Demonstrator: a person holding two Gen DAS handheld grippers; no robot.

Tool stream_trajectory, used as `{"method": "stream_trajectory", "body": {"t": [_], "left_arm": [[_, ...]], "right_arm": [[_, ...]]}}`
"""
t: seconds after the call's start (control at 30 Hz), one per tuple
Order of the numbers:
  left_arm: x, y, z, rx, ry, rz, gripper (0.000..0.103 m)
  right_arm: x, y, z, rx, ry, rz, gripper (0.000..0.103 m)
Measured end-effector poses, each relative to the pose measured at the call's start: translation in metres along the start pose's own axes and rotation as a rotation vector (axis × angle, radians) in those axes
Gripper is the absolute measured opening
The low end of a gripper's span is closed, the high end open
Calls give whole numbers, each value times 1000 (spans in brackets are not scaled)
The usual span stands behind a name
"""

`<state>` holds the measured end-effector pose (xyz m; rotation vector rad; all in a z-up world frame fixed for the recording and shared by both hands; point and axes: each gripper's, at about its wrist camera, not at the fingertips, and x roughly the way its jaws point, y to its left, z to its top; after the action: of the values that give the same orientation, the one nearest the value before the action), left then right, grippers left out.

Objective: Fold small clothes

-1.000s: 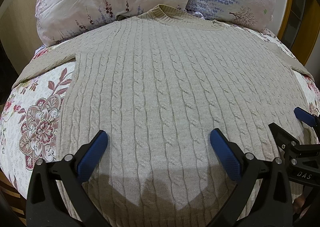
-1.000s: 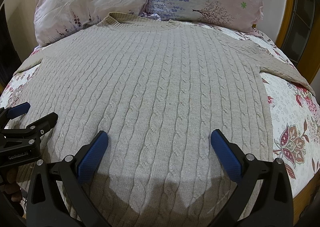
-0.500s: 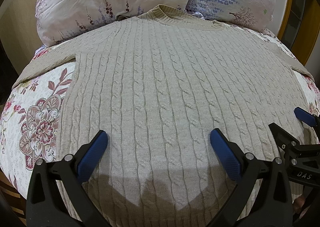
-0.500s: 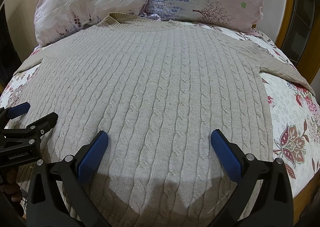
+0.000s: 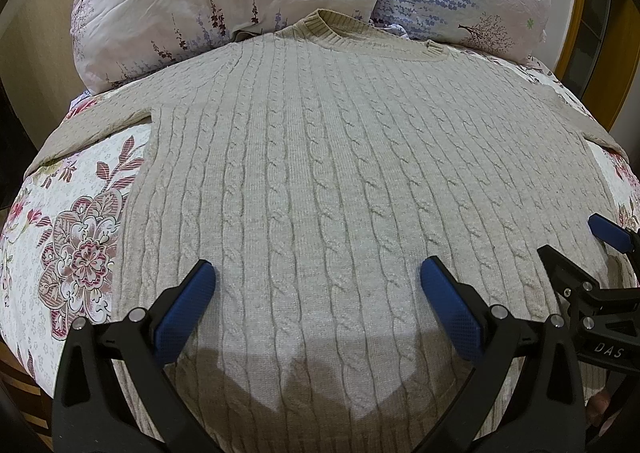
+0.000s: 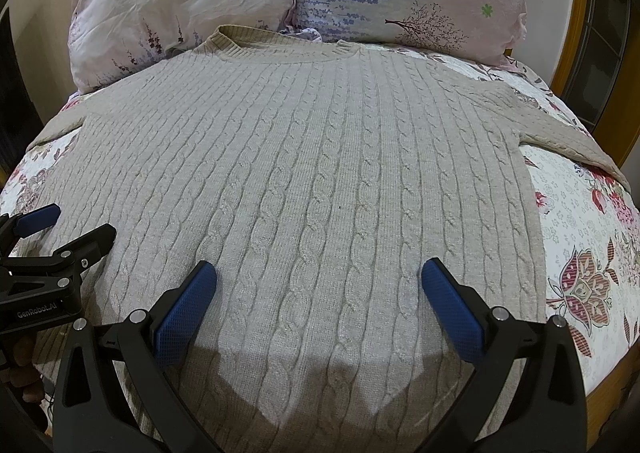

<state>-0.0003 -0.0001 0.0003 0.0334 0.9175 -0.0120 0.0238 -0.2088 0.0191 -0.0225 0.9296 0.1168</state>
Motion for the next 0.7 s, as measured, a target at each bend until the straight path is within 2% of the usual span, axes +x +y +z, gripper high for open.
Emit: {"method": "stream_trajectory", "body": {"t": [0.53,0.6,0.63,0.7], "left_arm": [[2,0,1,-2,18,-1,101],[1,-1,4,-1,30,-2,101],[1,0,5,2,42,-4,101],[5,2,13,14,64,-14,101]], "right_arm": [[4,1,3,-13,32,11,102],[4,1,5,-33,48,37,102],[3,-2,7,-38,55,56,102],[-2,-36,26,22,39,104,102]]}}
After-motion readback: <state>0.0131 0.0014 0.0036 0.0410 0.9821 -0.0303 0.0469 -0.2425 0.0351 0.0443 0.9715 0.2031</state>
